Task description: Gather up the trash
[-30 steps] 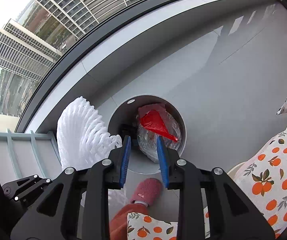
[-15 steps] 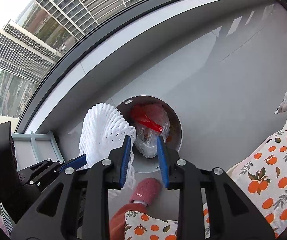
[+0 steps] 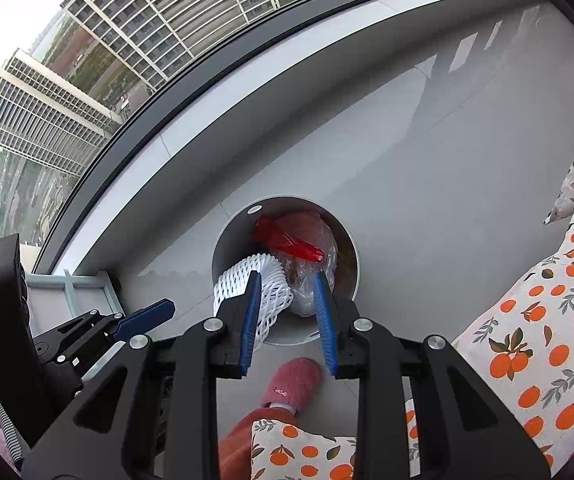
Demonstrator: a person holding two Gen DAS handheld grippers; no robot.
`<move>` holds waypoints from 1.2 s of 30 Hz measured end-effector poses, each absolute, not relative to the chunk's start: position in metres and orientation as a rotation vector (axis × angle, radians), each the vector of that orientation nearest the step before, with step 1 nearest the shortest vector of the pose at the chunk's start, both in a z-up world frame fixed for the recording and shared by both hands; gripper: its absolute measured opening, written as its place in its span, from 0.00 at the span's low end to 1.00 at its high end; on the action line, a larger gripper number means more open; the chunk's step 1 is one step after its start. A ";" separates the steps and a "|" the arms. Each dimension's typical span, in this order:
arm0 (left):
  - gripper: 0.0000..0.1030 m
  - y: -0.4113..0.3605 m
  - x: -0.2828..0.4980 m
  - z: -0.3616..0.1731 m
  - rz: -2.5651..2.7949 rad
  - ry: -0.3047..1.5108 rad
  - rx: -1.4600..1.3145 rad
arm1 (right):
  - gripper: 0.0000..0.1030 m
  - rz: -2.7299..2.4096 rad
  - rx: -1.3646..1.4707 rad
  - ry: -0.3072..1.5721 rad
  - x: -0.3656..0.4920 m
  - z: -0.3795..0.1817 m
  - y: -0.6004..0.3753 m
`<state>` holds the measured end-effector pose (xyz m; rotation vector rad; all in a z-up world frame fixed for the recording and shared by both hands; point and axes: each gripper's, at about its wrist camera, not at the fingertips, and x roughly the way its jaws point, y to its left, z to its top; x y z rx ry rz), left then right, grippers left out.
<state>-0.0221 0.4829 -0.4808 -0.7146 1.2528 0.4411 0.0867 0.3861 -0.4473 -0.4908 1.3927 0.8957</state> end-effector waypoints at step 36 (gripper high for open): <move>0.64 0.154 0.025 -0.172 -0.023 1.236 -0.127 | 0.48 0.365 -0.071 1.185 0.044 -0.154 -0.031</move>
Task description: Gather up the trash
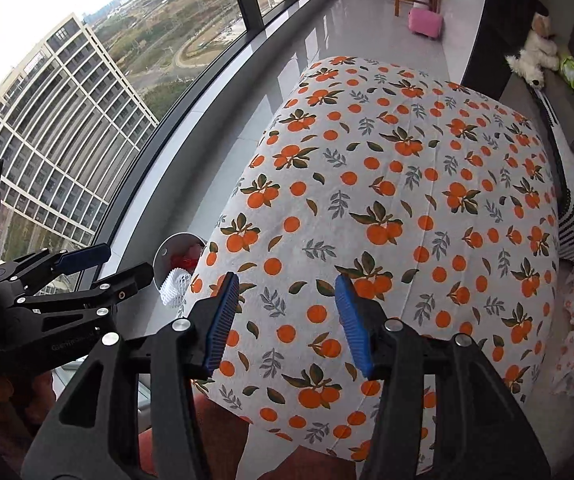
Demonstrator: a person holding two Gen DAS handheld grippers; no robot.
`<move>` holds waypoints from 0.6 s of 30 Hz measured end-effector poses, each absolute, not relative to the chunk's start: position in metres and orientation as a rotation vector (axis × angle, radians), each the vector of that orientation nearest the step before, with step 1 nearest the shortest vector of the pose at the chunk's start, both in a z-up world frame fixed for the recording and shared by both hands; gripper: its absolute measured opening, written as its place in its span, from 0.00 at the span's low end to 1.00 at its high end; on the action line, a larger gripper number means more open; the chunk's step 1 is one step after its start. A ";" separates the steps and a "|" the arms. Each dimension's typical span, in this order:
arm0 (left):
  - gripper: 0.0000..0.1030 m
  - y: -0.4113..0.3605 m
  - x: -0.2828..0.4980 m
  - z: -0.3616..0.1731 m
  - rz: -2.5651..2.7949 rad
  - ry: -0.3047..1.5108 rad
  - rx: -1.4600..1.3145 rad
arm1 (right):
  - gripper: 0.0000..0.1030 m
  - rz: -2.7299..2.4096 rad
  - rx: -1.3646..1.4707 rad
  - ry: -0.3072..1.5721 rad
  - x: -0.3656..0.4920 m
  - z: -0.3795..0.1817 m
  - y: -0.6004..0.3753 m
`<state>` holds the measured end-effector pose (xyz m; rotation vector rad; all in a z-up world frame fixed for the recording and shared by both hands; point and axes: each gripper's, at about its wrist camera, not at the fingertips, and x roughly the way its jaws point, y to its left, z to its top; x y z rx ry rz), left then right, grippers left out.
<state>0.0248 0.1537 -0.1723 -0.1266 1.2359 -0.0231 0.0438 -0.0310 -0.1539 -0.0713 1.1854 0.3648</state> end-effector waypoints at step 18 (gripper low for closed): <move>0.81 -0.021 0.004 -0.029 -0.202 1.149 0.045 | 0.65 0.141 -0.025 1.038 -0.010 -0.017 -0.196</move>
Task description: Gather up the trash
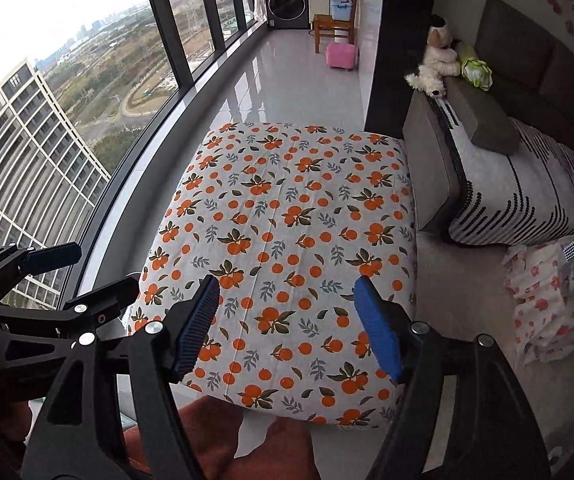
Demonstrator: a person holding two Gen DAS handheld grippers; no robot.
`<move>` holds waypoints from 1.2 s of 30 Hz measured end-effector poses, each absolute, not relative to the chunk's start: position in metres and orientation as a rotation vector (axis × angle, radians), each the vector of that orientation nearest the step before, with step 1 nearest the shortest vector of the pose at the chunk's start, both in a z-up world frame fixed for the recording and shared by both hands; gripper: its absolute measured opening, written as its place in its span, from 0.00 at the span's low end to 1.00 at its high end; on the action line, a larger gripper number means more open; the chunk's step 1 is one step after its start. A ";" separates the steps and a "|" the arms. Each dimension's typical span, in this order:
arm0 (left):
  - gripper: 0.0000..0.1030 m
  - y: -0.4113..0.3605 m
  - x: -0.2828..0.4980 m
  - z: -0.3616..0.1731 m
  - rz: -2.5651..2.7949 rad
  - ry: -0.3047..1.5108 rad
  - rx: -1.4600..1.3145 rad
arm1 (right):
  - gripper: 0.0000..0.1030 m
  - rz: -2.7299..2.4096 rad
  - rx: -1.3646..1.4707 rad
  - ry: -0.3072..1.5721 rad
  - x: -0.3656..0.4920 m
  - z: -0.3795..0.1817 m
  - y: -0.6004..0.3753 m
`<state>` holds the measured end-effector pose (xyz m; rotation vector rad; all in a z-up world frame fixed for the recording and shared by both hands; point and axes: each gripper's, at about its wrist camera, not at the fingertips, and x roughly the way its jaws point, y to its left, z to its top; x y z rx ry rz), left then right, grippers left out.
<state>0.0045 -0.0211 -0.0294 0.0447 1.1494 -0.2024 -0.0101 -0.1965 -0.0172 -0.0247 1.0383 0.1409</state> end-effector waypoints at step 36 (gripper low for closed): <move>0.86 0.028 0.011 -0.010 -0.188 1.159 0.078 | 0.66 0.037 0.019 1.042 -0.023 0.005 -0.196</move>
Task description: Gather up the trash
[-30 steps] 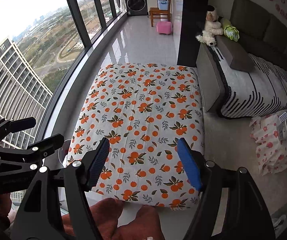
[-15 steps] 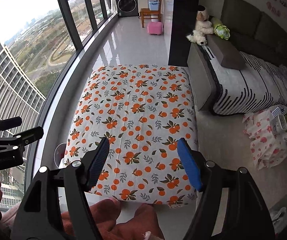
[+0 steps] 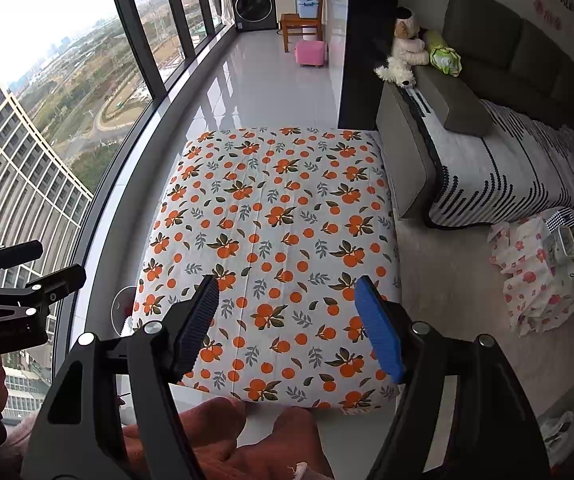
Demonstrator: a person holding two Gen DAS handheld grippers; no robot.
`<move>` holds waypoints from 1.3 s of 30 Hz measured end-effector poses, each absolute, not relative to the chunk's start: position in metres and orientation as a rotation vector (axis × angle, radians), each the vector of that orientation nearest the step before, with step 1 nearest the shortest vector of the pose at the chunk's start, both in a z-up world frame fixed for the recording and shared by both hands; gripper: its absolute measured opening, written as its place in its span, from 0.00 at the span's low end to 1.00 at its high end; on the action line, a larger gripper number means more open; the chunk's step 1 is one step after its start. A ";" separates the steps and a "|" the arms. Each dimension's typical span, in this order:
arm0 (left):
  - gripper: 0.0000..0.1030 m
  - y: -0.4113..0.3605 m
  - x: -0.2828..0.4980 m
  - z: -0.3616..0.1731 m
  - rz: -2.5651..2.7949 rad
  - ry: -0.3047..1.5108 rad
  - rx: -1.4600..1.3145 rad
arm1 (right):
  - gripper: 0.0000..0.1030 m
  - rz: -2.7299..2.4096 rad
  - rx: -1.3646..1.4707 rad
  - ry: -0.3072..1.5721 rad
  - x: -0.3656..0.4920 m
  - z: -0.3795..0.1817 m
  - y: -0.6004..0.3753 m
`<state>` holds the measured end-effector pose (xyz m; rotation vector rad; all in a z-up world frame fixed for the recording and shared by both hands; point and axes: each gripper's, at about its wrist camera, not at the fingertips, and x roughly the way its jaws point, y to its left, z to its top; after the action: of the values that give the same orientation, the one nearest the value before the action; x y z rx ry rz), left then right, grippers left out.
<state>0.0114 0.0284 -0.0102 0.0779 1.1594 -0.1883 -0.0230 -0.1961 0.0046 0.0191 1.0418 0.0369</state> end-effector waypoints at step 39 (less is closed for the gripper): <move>0.87 0.029 0.008 -0.008 -0.173 1.160 0.035 | 0.66 0.074 0.019 1.034 -0.021 0.010 -0.192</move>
<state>0.0080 0.0293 -0.0075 0.0351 1.1598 -0.1728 -0.0207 -0.1920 0.0098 0.0187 1.0339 0.0741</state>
